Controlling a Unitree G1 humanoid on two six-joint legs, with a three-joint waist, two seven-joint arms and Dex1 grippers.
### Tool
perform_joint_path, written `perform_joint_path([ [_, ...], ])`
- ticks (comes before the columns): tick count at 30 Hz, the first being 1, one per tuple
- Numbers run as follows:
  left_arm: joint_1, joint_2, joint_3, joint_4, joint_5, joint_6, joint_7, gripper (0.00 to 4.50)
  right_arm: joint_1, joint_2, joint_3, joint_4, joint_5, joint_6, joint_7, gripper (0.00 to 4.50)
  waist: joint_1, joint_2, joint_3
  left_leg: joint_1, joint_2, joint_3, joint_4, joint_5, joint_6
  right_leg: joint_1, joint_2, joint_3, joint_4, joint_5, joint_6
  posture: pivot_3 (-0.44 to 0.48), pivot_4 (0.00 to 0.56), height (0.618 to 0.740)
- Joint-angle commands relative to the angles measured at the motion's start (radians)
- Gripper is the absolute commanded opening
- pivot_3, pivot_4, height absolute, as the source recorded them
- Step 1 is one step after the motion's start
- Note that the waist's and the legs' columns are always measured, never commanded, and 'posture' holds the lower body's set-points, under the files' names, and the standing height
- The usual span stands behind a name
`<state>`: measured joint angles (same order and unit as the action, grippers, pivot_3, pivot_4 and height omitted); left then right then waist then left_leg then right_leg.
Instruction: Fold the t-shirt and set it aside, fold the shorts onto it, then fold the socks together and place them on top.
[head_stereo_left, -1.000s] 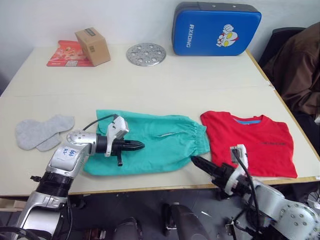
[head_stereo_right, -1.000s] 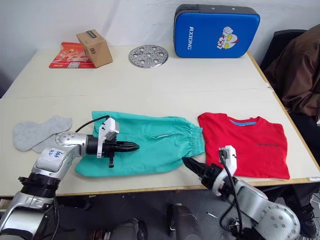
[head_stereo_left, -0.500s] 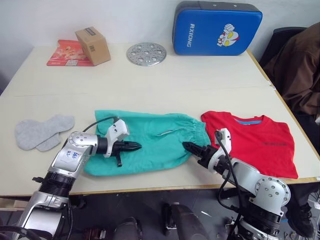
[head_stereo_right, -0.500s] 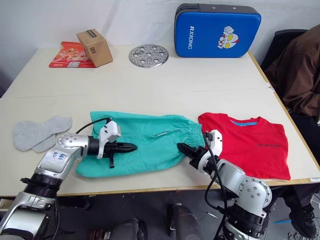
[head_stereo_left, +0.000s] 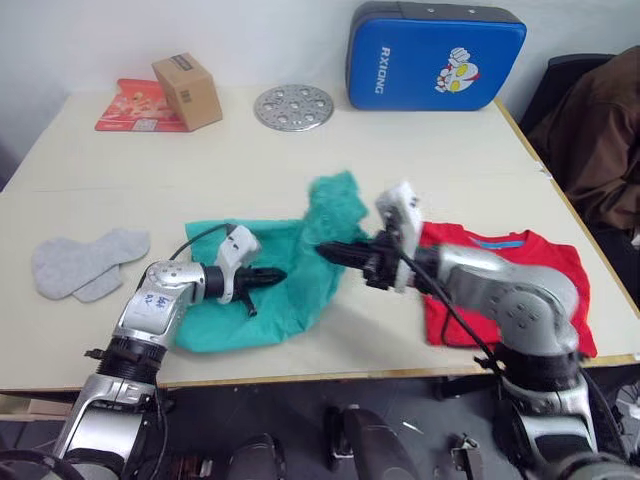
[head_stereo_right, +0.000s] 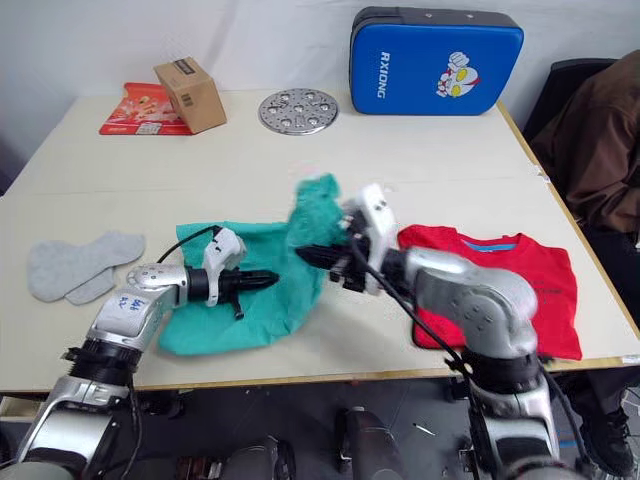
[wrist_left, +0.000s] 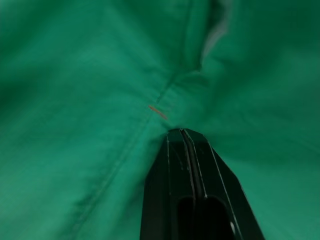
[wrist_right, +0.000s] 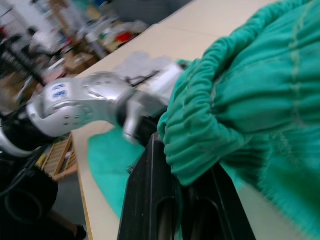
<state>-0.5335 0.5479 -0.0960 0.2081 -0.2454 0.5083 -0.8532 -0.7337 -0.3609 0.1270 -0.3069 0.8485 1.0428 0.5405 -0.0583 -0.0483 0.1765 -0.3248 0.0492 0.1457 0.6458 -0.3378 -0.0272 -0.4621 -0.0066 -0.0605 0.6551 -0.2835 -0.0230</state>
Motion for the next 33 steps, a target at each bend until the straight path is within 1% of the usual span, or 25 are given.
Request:
perform_joint_path([
  [1,0.037,0.032,0.091,-0.077,-0.045,0.115,0.049,0.37,-0.101,0.045,0.150,0.106,-0.124,-0.142,0.156,0.00,-0.002,0.000,0.000,0.002,0.000,0.000,0.000,0.001,-0.003,-0.001,0.000,0.000,0.000,0.001,-0.001,0.000,0.150,0.740],
  [2,0.043,0.039,0.108,-0.099,-0.058,0.140,0.051,0.57,-0.116,0.053,0.171,0.129,-0.147,-0.166,0.182,0.00,-0.001,0.000,0.000,0.003,0.001,0.000,0.000,0.002,-0.005,-0.002,0.000,0.000,0.000,0.003,-0.005,0.000,0.150,0.740],
  [3,0.063,0.064,0.152,-0.154,-0.091,0.171,0.043,0.88,-0.133,0.070,0.192,0.162,-0.173,-0.193,0.203,0.00,0.001,0.000,0.000,0.002,0.001,0.000,-0.001,0.002,-0.005,-0.002,0.000,-0.001,0.000,0.003,-0.006,0.000,0.150,0.740],
  [6,0.141,0.153,0.328,-0.337,-0.222,0.296,0.018,1.79,-0.178,0.118,0.236,0.253,-0.238,-0.263,0.260,0.00,-0.006,-0.001,0.000,-0.001,0.002,0.001,0.000,0.002,-0.006,-0.007,0.000,-0.002,0.000,0.003,-0.008,0.000,0.150,0.740],
  [8,0.177,0.192,0.452,-0.415,-0.317,0.383,0.021,2.44,-0.193,0.140,0.253,0.291,-0.269,-0.292,0.296,0.00,-0.001,-0.001,0.000,-0.012,0.002,0.001,0.004,0.002,-0.005,-0.017,-0.002,-0.002,0.003,0.003,-0.008,0.000,0.150,0.740],
  [9,0.193,0.210,0.518,-0.442,-0.358,0.425,0.028,2.78,-0.198,0.151,0.261,0.310,-0.284,-0.306,0.312,0.00,0.001,-0.001,0.000,-0.015,0.001,0.001,0.004,0.002,-0.005,-0.020,-0.002,-0.002,0.003,0.003,-0.009,0.000,0.150,0.740],
  [11,0.225,0.234,0.604,-0.494,-0.415,0.474,0.042,2.81,-0.207,0.171,0.273,0.340,-0.303,-0.319,0.345,0.51,0.002,-0.001,0.000,-0.015,0.001,0.001,0.004,0.001,-0.004,-0.020,-0.003,-0.002,0.002,0.002,-0.010,0.000,0.150,0.740],
  [13,0.272,0.259,0.665,-0.521,-0.427,0.484,0.051,2.81,-0.212,0.192,0.278,0.361,-0.310,-0.320,0.380,1.00,0.001,-0.001,0.000,-0.015,0.001,0.001,0.004,0.001,-0.003,-0.019,-0.003,-0.002,0.002,0.002,-0.010,0.000,0.150,0.740],
  [15,0.300,0.282,0.709,-0.506,-0.409,0.466,0.073,2.81,-0.215,0.210,0.291,0.370,-0.316,-0.336,0.429,1.74,0.001,-0.001,0.000,-0.013,0.000,0.001,0.004,0.000,-0.002,-0.017,-0.004,-0.002,0.002,0.002,-0.010,0.000,0.150,0.740],
  [18,0.266,0.306,0.732,-0.442,-0.384,0.430,0.122,2.81,-0.219,0.227,0.308,0.372,-0.321,-0.352,0.495,2.80,0.003,-0.001,0.000,-0.013,0.000,0.000,0.005,0.000,-0.002,-0.017,-0.003,-0.002,0.002,0.002,-0.010,0.000,0.150,0.740],
  [22,0.188,0.328,0.718,-0.379,-0.394,0.400,0.148,2.81,-0.221,0.220,0.311,0.366,-0.343,-0.373,0.554,4.21,0.004,-0.001,0.000,-0.012,0.000,-0.001,0.004,0.000,-0.003,-0.016,-0.003,-0.003,0.003,0.003,-0.012,0.000,0.150,0.740],
  [24,0.145,0.334,0.685,-0.364,-0.412,0.399,0.130,2.81,-0.219,0.198,0.290,0.361,-0.342,-0.368,0.575,4.21,0.004,-0.002,0.000,-0.012,0.000,-0.001,0.004,0.000,-0.003,-0.016,-0.003,-0.003,0.003,0.003,-0.012,0.000,0.150,0.740],
  [27,0.112,0.317,0.596,-0.378,-0.417,0.381,0.099,2.81,-0.201,0.169,0.273,0.364,-0.363,-0.371,0.569,4.21,0.005,-0.001,0.000,-0.012,0.000,0.000,0.004,0.000,-0.003,-0.016,-0.004,-0.003,0.003,0.003,-0.012,0.000,0.150,0.740],
  [29,0.104,0.304,0.536,-0.392,-0.408,0.354,0.078,2.81,-0.186,0.158,0.273,0.371,-0.384,-0.368,0.549,3.81,0.003,-0.001,0.000,-0.012,0.000,0.000,0.004,0.000,-0.003,-0.017,-0.004,-0.003,0.003,0.003,-0.012,0.000,0.150,0.740],
  [31,0.079,0.277,0.451,-0.421,-0.415,0.339,0.053,2.81,-0.160,0.149,0.292,0.404,-0.442,-0.395,0.509,3.26,0.002,-0.002,0.000,-0.012,0.000,0.001,0.004,0.000,-0.003,-0.017,-0.004,-0.003,0.003,0.003,-0.012,0.000,0.150,0.740],
  [32,0.064,0.266,0.413,-0.429,-0.417,0.338,0.043,2.81,-0.150,0.150,0.300,0.425,-0.471,-0.410,0.487,2.92,0.003,-0.002,0.000,-0.012,0.000,0.001,0.004,0.000,-0.003,-0.017,-0.004,-0.003,0.003,0.003,-0.012,0.000,0.150,0.740],
  [33,0.045,0.253,0.374,-0.429,-0.410,0.324,0.031,2.63,-0.138,0.152,0.310,0.446,-0.497,-0.427,0.473,2.52,0.002,-0.002,0.000,-0.013,0.000,0.001,0.004,0.001,-0.004,-0.017,-0.003,-0.003,0.003,0.003,-0.012,0.000,0.150,0.740],
])
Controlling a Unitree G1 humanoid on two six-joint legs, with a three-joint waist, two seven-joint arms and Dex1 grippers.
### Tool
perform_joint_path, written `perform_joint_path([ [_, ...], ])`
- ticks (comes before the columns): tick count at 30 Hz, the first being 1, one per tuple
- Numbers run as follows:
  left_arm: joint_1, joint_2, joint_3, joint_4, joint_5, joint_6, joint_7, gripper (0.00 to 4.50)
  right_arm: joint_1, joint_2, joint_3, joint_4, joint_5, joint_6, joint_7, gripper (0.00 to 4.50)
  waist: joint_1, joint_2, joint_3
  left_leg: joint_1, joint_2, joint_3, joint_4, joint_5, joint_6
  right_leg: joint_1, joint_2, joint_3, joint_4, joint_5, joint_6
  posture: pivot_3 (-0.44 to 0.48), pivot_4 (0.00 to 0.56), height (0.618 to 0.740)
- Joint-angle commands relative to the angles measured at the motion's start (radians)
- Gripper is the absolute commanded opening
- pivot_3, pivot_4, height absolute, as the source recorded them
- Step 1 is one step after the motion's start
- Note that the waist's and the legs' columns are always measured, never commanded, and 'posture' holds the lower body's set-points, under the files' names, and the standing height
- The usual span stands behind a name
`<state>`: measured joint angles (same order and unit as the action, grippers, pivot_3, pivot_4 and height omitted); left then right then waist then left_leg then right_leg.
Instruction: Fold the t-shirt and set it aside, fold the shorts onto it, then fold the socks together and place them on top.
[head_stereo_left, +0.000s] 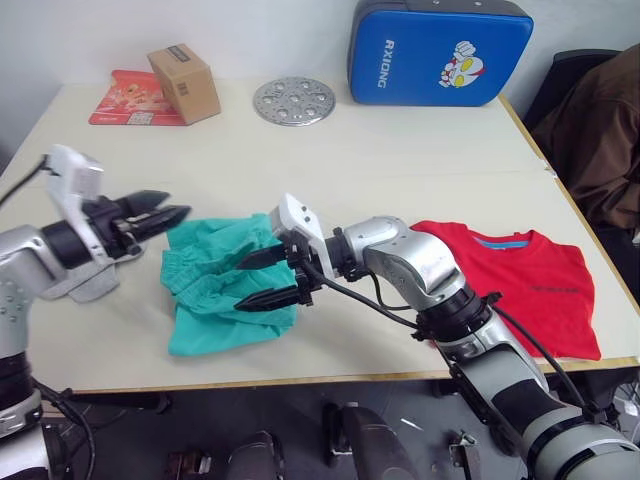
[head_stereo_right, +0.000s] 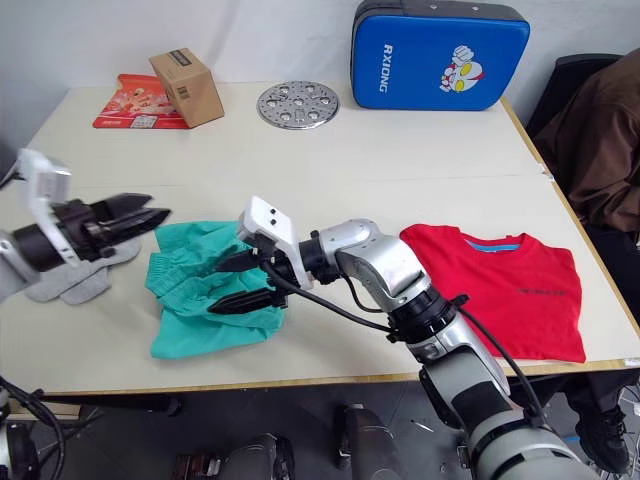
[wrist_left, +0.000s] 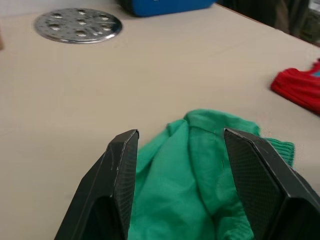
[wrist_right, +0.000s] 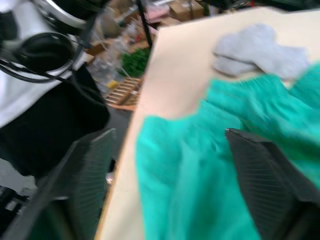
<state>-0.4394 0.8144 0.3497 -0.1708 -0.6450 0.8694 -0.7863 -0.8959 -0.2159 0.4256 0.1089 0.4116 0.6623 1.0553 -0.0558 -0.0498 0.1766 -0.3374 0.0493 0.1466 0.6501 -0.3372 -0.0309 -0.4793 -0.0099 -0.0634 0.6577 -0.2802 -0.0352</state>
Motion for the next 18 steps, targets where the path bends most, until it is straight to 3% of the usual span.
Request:
perform_joint_path([
  [1,-0.071,-0.030,-0.105,-0.049,-0.014,-0.041,-0.051,2.42,0.036,0.009,0.019,0.050,-0.084,-0.063,-0.052,2.18,-0.001,0.000,0.000,0.000,0.000,0.000,0.000,0.000,0.000,0.000,0.000,0.000,0.000,0.000,0.000,0.000,0.150,0.740],
  [7,-0.160,-0.051,-0.322,-0.033,0.026,-0.020,-0.144,0.58,0.108,0.014,0.045,0.096,-0.185,-0.111,-0.101,0.03,-0.004,0.000,0.000,0.001,0.000,0.001,0.001,0.002,-0.002,0.000,0.001,0.002,0.003,0.000,0.000,0.000,0.150,0.740],
  [9,-0.172,-0.062,-0.393,-0.003,0.081,-0.025,-0.126,0.02,0.130,0.017,0.049,0.099,-0.211,-0.122,-0.112,0.00,-0.004,0.000,0.000,0.001,0.000,0.001,0.001,0.002,-0.003,0.000,0.001,0.002,0.003,0.000,0.000,0.000,0.150,0.740],
  [13,-0.196,-0.077,-0.473,0.129,0.230,-0.088,-0.049,0.02,0.168,0.022,0.053,0.093,-0.244,-0.138,-0.123,0.00,-0.003,0.000,0.000,0.002,0.000,0.001,0.001,0.004,-0.004,0.000,0.002,0.002,0.004,0.000,0.000,0.000,0.150,0.740],
  [18,-0.251,-0.079,-0.425,0.352,0.374,-0.223,0.083,0.02,0.192,0.017,0.044,0.066,-0.257,-0.141,-0.117,0.00,-0.003,0.000,0.000,0.002,0.000,0.001,0.001,0.005,-0.004,0.000,0.002,0.002,0.005,0.001,-0.001,0.000,0.150,0.740],
])
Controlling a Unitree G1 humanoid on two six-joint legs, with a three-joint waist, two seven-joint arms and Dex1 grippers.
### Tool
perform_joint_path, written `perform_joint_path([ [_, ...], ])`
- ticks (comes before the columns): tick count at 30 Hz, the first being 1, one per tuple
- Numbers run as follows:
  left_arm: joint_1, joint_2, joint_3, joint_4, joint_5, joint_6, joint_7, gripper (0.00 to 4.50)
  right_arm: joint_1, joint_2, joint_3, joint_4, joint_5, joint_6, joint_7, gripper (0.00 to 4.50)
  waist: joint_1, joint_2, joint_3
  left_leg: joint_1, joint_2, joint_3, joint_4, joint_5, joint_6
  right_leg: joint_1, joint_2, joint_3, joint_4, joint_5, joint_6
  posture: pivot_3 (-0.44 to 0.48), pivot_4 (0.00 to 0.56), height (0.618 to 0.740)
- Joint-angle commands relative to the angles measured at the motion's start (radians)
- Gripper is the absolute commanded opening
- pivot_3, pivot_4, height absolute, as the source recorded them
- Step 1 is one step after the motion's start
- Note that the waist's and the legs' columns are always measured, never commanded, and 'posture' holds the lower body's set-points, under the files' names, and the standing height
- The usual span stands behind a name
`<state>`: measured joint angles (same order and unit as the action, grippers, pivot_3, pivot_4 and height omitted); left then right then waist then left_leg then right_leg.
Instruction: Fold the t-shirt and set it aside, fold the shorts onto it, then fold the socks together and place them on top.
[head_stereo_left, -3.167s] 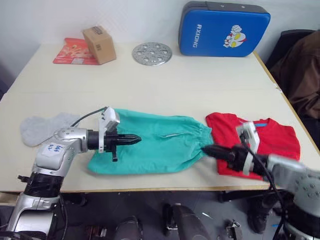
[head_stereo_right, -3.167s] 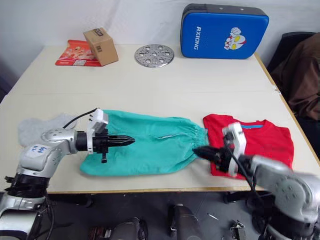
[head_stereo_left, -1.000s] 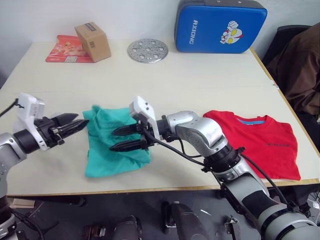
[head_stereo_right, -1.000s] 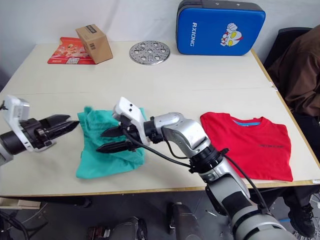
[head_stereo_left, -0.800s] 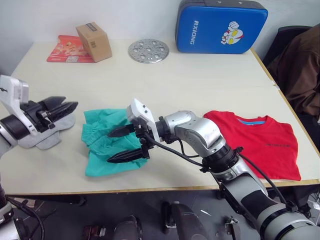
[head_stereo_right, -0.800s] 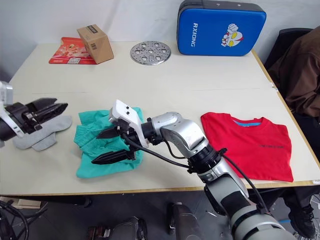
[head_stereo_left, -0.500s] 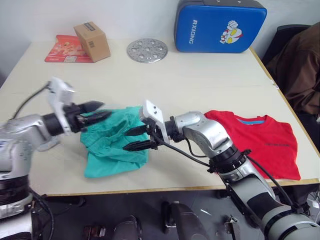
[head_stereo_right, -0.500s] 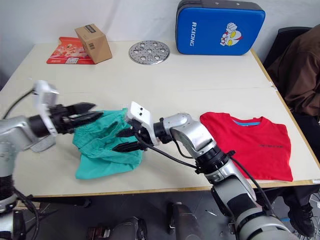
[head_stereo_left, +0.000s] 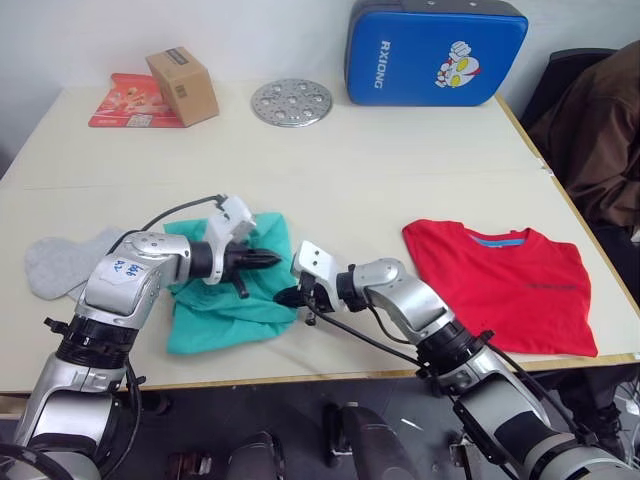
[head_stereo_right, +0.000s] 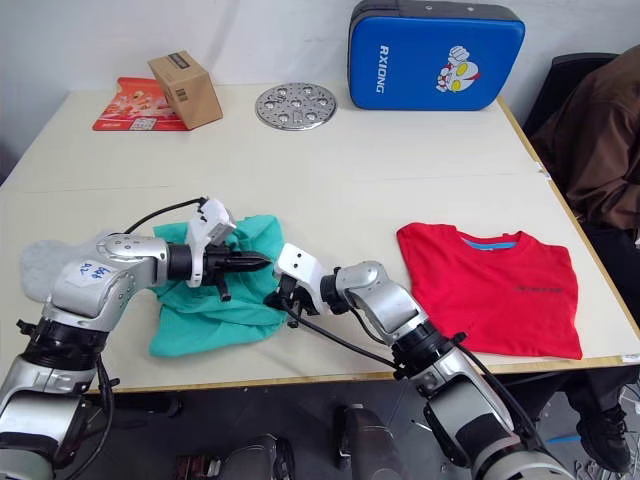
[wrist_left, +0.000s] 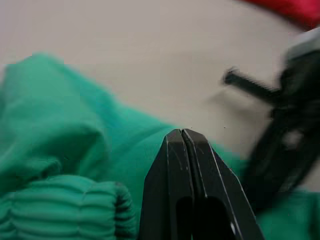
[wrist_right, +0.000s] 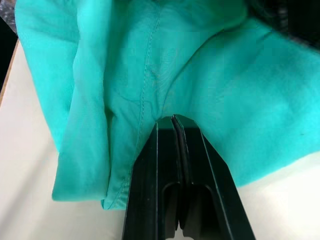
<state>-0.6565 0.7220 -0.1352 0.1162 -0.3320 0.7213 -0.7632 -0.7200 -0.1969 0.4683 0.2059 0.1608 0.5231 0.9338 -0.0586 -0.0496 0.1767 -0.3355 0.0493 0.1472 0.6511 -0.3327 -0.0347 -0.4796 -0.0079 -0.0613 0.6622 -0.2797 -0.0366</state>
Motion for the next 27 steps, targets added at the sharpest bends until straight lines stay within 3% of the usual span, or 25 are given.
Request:
perform_joint_path([
  [1,-0.036,0.020,0.087,0.093,0.068,-0.090,0.074,0.02,0.018,-0.005,-0.004,-0.039,-0.005,0.001,0.008,0.00,0.000,0.000,0.000,0.000,0.000,0.000,0.000,0.000,0.000,0.000,0.000,0.000,0.000,0.000,0.000,0.000,0.150,0.740],
  [4,-0.019,0.041,0.169,0.110,0.063,-0.103,0.096,0.02,0.011,-0.017,-0.027,-0.069,0.017,0.026,0.027,0.00,0.001,0.000,0.000,0.000,0.000,0.000,0.000,0.000,0.000,0.000,0.000,0.000,0.000,0.000,0.000,0.000,0.150,0.740],
  [6,0.012,0.045,0.249,0.051,-0.012,-0.060,0.060,0.02,-0.015,-0.008,-0.070,-0.095,0.070,0.084,0.040,0.00,0.000,0.000,0.000,-0.001,0.000,0.000,0.000,0.000,0.000,-0.001,0.000,0.000,0.000,0.000,0.000,0.000,0.150,0.740],
  [9,0.126,0.066,0.425,-0.187,-0.289,0.122,-0.075,0.02,-0.102,0.043,-0.150,-0.074,0.149,0.162,0.034,0.00,-0.003,0.000,0.000,-0.001,0.000,0.001,0.000,0.000,0.000,-0.001,-0.001,-0.001,0.001,0.000,0.000,0.000,0.150,0.740],
  [11,0.201,0.091,0.484,-0.298,-0.390,0.209,-0.114,0.02,-0.150,0.075,-0.173,-0.029,0.158,0.171,0.018,0.00,-0.010,0.000,0.000,-0.001,0.001,0.001,0.000,0.000,0.000,-0.002,-0.001,-0.001,0.001,0.000,0.000,0.000,0.150,0.740],
  [15,0.380,0.160,0.419,-0.388,-0.279,0.160,-0.088,0.02,-0.251,0.158,-0.155,0.187,0.050,0.038,-0.084,0.00,-0.017,0.001,0.000,0.003,0.000,-0.001,-0.001,0.001,-0.002,0.001,-0.001,-0.001,0.002,-0.001,-0.002,0.000,0.150,0.740],
  [18,0.435,0.176,0.369,-0.381,-0.206,0.112,-0.058,0.02,-0.301,0.190,-0.127,0.350,-0.038,-0.088,-0.136,0.00,-0.019,0.000,0.000,0.001,-0.001,-0.002,-0.001,0.003,-0.002,0.001,-0.001,0.000,0.001,0.000,-0.003,0.000,0.150,0.740],
  [22,0.498,0.168,0.359,-0.328,-0.129,0.054,-0.014,0.02,-0.384,0.203,-0.114,0.633,-0.184,-0.311,-0.311,0.00,-0.023,0.000,0.000,-0.001,-0.001,-0.002,-0.001,0.003,-0.001,-0.001,-0.001,0.000,0.000,0.000,-0.003,0.000,0.150,0.740],
  [27,0.548,0.154,0.466,-0.336,-0.222,0.086,-0.059,0.02,-0.404,0.197,-0.230,0.637,-0.081,-0.234,-0.175,0.00,-0.030,0.000,0.000,-0.001,0.000,-0.001,-0.004,0.002,-0.001,-0.001,-0.001,-0.001,-0.001,0.000,-0.003,0.000,0.150,0.740],
])
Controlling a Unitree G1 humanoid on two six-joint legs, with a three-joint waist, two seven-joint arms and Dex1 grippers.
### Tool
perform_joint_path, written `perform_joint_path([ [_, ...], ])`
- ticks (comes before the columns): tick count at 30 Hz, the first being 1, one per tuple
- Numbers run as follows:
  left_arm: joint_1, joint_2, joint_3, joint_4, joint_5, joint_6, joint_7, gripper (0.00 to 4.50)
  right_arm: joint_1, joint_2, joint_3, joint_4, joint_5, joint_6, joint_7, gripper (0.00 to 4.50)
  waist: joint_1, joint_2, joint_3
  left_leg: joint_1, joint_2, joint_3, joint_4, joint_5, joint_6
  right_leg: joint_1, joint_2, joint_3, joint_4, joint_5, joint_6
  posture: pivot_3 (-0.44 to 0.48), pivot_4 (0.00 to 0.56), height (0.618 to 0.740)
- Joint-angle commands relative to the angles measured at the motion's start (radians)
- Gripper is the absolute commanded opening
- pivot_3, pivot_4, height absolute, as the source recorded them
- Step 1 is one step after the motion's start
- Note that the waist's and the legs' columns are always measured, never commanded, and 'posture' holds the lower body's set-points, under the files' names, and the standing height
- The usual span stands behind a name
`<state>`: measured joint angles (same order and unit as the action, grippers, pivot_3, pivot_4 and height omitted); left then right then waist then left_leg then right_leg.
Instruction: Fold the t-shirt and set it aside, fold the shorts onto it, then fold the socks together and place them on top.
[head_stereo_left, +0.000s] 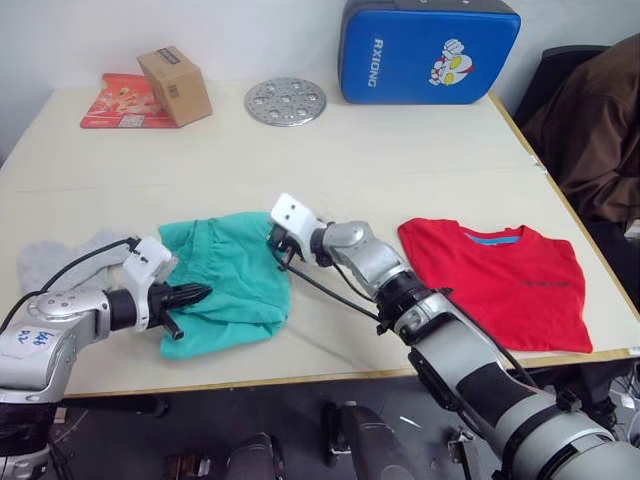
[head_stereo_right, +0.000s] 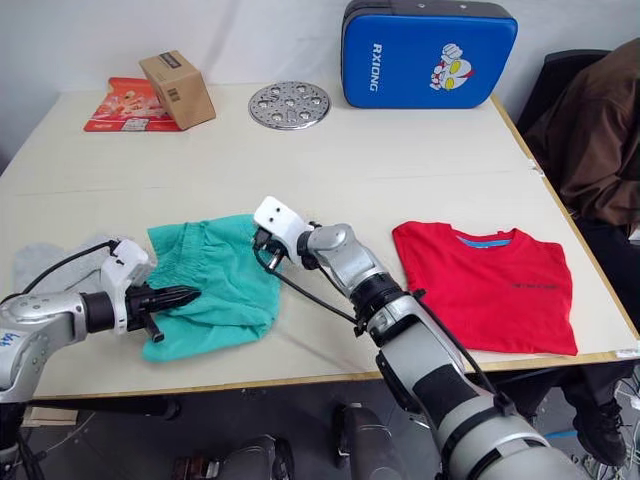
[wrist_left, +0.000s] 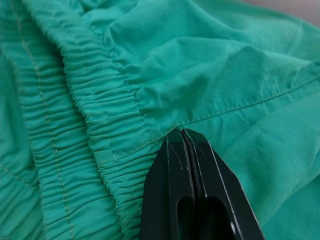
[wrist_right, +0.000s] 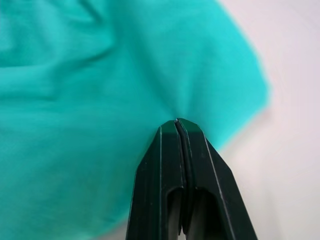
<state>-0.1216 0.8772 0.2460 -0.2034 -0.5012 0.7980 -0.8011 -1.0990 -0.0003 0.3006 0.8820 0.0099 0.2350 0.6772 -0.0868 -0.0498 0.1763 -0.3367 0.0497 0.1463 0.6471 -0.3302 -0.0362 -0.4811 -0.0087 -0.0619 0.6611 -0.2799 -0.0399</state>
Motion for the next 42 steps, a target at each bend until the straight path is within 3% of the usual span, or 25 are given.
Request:
perform_joint_path([
  [1,0.015,-0.002,0.094,-0.017,-0.063,0.014,-0.023,0.02,-0.023,-0.002,-0.074,-0.051,0.078,0.074,0.100,0.00,-0.001,0.000,0.000,0.000,0.000,0.000,0.000,0.000,0.000,0.000,0.000,0.000,0.000,0.000,0.000,0.000,0.150,0.740],
  [4,-0.006,0.004,0.146,-0.036,-0.144,0.034,-0.072,0.57,0.003,-0.043,-0.124,-0.179,0.162,0.278,0.196,0.54,0.001,0.000,0.000,0.000,0.000,0.000,0.001,0.000,0.000,0.000,0.000,0.000,0.001,0.000,0.000,0.000,0.150,0.740],
  [7,-0.025,0.023,0.175,-0.057,-0.200,0.049,-0.105,1.55,0.068,-0.117,-0.108,-0.349,0.232,0.471,0.313,1.58,0.007,0.000,0.000,0.000,0.000,-0.001,0.001,0.000,0.000,0.001,0.000,0.000,0.001,0.000,0.000,0.000,0.150,0.740],
  [8,-0.031,0.031,0.157,-0.053,-0.165,0.024,-0.091,1.84,0.086,-0.135,-0.100,-0.379,0.244,0.516,0.332,1.90,0.009,0.000,0.000,0.000,0.000,-0.001,0.001,0.000,0.000,0.001,0.000,0.000,0.000,0.000,0.000,0.000,0.150,0.740],
  [10,-0.044,0.040,0.127,-0.049,-0.121,-0.014,-0.079,2.46,0.104,-0.148,-0.107,-0.396,0.256,0.578,0.323,2.59,0.010,0.000,0.000,0.001,0.000,-0.001,0.001,0.000,0.001,0.002,0.000,-0.001,0.000,0.000,0.000,0.000,0.150,0.740],
  [16,-0.080,0.057,0.091,-0.109,-0.155,-0.030,-0.128,4.39,0.104,-0.102,-0.150,-0.342,0.294,0.732,0.258,4.50,-0.002,0.000,0.000,0.001,0.000,-0.001,0.000,0.000,-0.001,0.000,0.001,0.000,0.001,0.000,0.000,0.000,0.150,0.740],
  [21,-0.103,0.080,0.081,-0.103,-0.140,-0.067,-0.153,4.48,0.125,0.007,-0.147,-0.316,0.323,0.796,0.216,4.50,-0.005,0.000,0.000,0.002,0.001,0.000,0.000,0.000,-0.001,0.001,0.001,0.000,0.001,0.000,0.000,0.000,0.150,0.740],
  [28,-0.082,0.098,0.109,-0.091,-0.135,-0.081,-0.176,4.48,0.065,0.171,-0.180,-0.128,0.288,0.686,0.091,4.50,-0.022,0.000,0.000,0.002,0.001,0.000,0.000,0.001,-0.001,0.001,0.001,0.000,0.002,0.000,0.000,0.000,0.150,0.740],
  [32,-0.058,0.101,0.139,-0.107,-0.147,-0.072,-0.169,4.50,0.018,0.195,-0.225,-0.061,0.300,0.650,0.065,3.64,-0.024,0.000,0.000,0.002,0.001,0.000,0.000,0.001,-0.002,0.001,0.001,0.000,0.002,0.000,-0.001,0.000,0.150,0.740],
  [42,-0.102,0.076,0.147,-0.090,-0.220,-0.024,-0.188,4.50,0.004,0.151,-0.267,-0.216,0.369,0.757,0.103,0.19,-0.017,0.000,0.000,0.001,0.001,-0.001,0.000,0.001,-0.002,0.001,0.001,0.000,0.001,0.000,-0.001,0.000,0.150,0.740],
])
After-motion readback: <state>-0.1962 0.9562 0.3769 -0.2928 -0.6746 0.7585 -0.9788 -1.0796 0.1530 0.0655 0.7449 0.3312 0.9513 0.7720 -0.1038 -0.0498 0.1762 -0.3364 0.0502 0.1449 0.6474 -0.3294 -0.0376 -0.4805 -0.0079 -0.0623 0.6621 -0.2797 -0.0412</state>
